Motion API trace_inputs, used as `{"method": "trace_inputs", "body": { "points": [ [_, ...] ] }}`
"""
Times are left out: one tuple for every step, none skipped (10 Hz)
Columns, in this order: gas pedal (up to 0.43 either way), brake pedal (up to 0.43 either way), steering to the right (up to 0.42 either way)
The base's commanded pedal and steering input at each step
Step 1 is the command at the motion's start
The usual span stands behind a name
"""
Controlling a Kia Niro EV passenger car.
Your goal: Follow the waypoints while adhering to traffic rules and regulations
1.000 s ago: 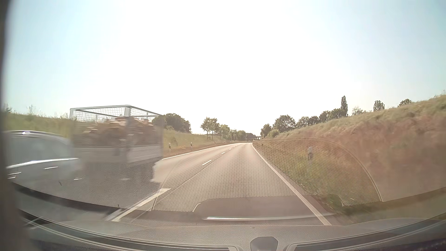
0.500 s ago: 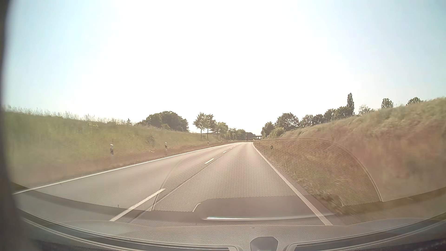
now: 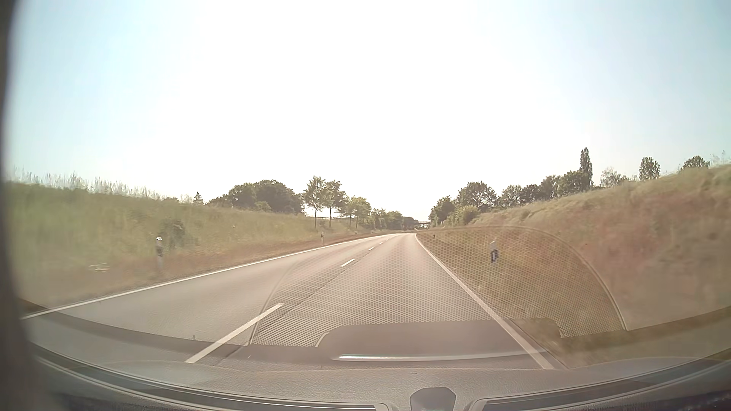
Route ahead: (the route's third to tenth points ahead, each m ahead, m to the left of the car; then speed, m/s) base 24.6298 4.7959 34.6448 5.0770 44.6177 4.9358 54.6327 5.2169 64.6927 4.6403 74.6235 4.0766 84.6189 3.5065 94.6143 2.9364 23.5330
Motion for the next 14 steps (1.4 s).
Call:
{"method": "trace_inputs", "body": {
  "points": [
    [0.339, 0.006, 0.004],
    [0.339, 0.006, 0.004],
    [0.339, 0.006, 0.005],
    [0.339, 0.006, 0.006],
    [0.339, 0.006, 0.006],
    [0.339, 0.006, 0.006],
    [0.339, 0.006, 0.006],
    [0.339, 0.006, 0.006],
    [0.350, 0.006, 0.006],
    [0.350, 0.006, 0.006],
    [0.350, 0.006, 0.005],
    [0.350, 0.006, 0.005],
    [0.358, 0.006, 0.005],
    [0.358, 0.006, 0.005]
  ]
}}
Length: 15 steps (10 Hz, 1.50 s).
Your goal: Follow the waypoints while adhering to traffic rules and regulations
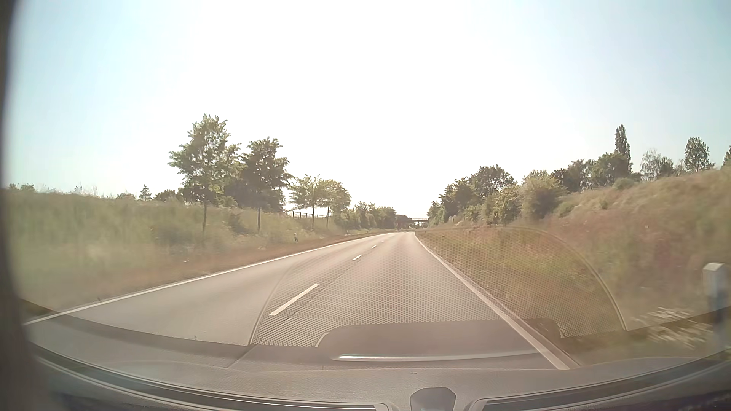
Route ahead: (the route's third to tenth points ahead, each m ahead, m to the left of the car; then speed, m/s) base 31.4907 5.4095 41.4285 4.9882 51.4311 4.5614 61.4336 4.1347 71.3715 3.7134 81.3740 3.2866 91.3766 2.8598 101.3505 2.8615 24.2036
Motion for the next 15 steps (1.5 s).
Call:
{"method": "trace_inputs", "body": {
  "points": [
    [0.358, 0.006, 0.005],
    [0.358, 0.006, 0.005],
    [0.358, 0.006, 0.005],
    [0.358, 0.006, 0.005],
    [0.370, 0.006, 0.005],
    [0.370, 0.006, 0.005],
    [0.370, 0.006, 0.005],
    [0.370, 0.006, 0.005],
    [0.370, 0.006, 0.005],
    [0.370, 0.006, 0.005],
    [0.370, 0.006, 0.005],
    [0.370, 0.006, 0.005],
    [0.370, 0.006, 0.005],
    [0.370, 0.006, 0.005],
    [0.370, 0.006, 0.005]
  ]
}}
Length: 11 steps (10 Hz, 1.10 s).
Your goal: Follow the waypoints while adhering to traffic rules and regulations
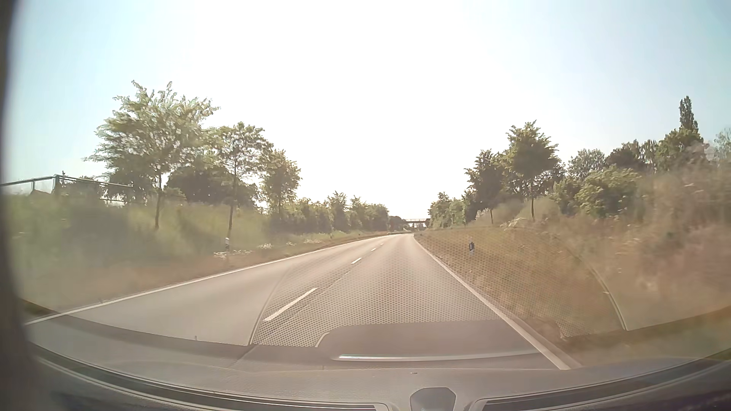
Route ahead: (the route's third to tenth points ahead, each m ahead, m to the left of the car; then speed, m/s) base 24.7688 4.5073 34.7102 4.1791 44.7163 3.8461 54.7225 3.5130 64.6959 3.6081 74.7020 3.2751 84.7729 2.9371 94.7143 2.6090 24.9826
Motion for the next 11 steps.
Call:
{"method": "trace_inputs", "body": {
  "points": [
    [0.370, 0.006, 0.005],
    [0.370, 0.006, 0.005],
    [0.370, 0.006, 0.005],
    [0.370, 0.006, 0.005],
    [0.370, 0.006, 0.005],
    [0.370, 0.006, 0.005],
    [0.370, 0.006, 0.005],
    [0.370, 0.006, 0.005],
    [0.370, 0.006, 0.005],
    [0.370, 0.006, 0.005],
    [0.370, 0.006, 0.005]
  ]
}}
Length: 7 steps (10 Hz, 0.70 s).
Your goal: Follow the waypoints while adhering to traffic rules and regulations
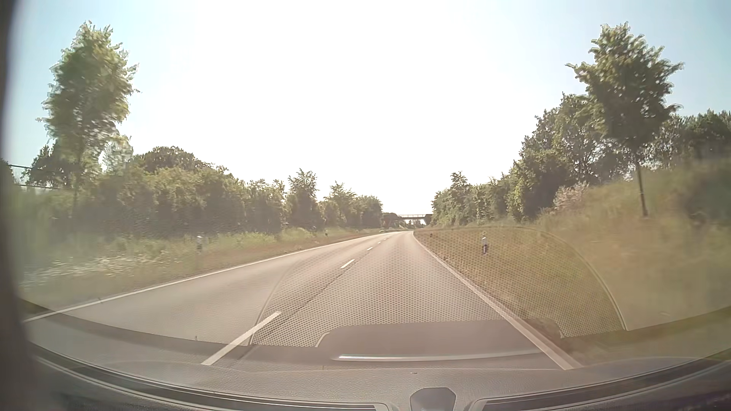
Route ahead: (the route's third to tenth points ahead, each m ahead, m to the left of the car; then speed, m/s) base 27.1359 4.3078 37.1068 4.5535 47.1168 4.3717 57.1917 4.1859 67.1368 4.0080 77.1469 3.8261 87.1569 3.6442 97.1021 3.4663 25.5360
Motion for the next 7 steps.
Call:
{"method": "trace_inputs", "body": {
  "points": [
    [0.370, 0.006, 0.005],
    [0.370, 0.006, 0.005],
    [0.370, 0.006, 0.005],
    [0.370, 0.006, 0.005],
    [0.370, 0.006, 0.005],
    [0.370, 0.006, 0.005],
    [0.370, 0.006, 0.005]
  ]
}}
